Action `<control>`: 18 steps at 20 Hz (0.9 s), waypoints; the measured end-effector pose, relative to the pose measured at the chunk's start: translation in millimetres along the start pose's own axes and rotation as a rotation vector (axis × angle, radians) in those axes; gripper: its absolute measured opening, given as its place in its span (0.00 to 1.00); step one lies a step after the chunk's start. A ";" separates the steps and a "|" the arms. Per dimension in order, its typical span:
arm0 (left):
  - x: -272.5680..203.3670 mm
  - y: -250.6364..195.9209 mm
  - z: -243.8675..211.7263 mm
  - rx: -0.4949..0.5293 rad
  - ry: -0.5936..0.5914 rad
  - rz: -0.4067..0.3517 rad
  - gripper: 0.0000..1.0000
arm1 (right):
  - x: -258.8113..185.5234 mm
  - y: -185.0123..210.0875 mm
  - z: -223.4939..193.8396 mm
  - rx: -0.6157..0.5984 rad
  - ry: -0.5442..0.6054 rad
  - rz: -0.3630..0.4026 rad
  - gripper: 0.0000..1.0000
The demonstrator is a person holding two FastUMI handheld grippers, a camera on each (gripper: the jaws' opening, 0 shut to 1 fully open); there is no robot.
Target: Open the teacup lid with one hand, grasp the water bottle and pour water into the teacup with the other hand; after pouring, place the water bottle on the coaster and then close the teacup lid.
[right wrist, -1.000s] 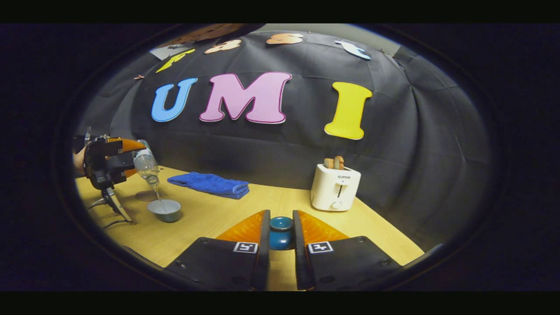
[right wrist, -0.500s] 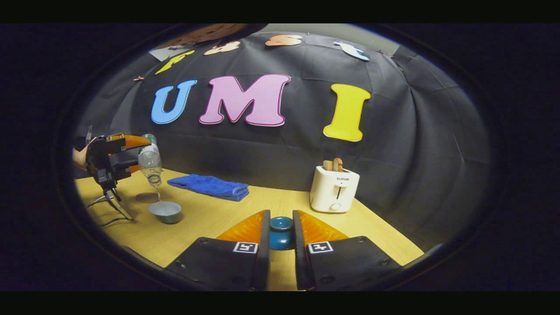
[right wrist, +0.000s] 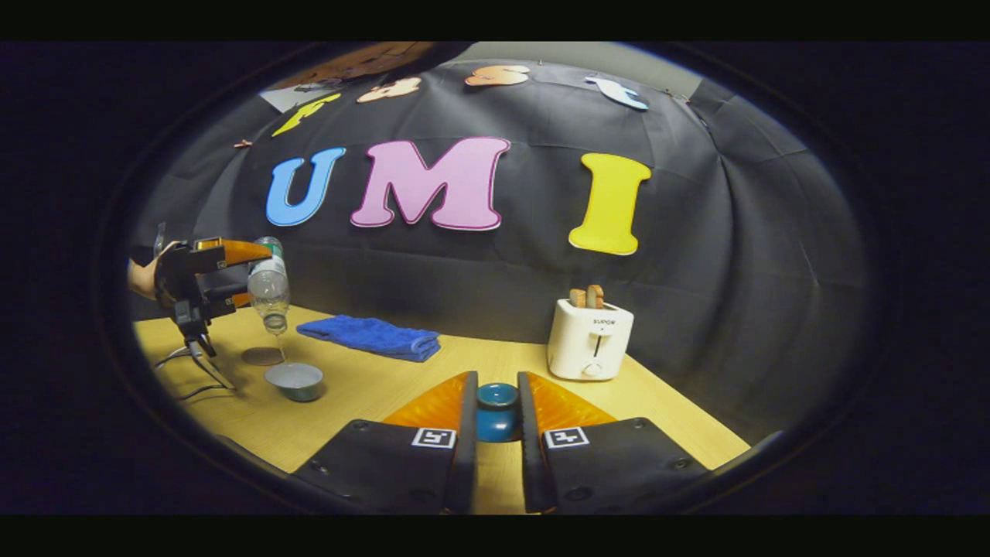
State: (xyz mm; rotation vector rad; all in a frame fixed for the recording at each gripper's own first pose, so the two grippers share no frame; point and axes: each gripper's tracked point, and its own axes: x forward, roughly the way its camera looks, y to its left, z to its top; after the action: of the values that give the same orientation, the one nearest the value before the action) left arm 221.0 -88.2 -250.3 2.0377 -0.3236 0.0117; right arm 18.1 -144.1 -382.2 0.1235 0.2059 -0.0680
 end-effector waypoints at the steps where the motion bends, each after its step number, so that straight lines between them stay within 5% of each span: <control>1: 0.5 2.6 0.6 0.005 -0.006 0.011 0.76 | 0.1 -0.7 -0.4 -0.001 -0.001 -0.003 0.22; 12: 6.2 17.7 8.1 0.048 -0.055 0.079 0.76 | 1.3 -2.0 -1.8 0.005 -0.009 -0.022 0.22; 13: 5.6 20.1 6.2 0.051 -0.057 0.086 0.76 | 0.7 -1.8 -1.3 0.005 -0.011 -0.020 0.31; 14: 6.2 18.2 5.0 0.033 -0.050 0.084 0.76 | 0.9 -1.8 -1.3 0.004 -0.011 -0.020 0.22; 18: 5.1 13.3 2.1 0.050 -0.038 0.063 0.76 | 0.2 -1.9 -0.8 0.005 -0.009 -0.018 0.22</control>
State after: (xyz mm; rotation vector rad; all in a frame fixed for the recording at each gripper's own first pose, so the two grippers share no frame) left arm 222.5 -97.0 -239.0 2.0786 -0.4152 0.0204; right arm 18.1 -145.8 -383.3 0.1266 0.1978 -0.0867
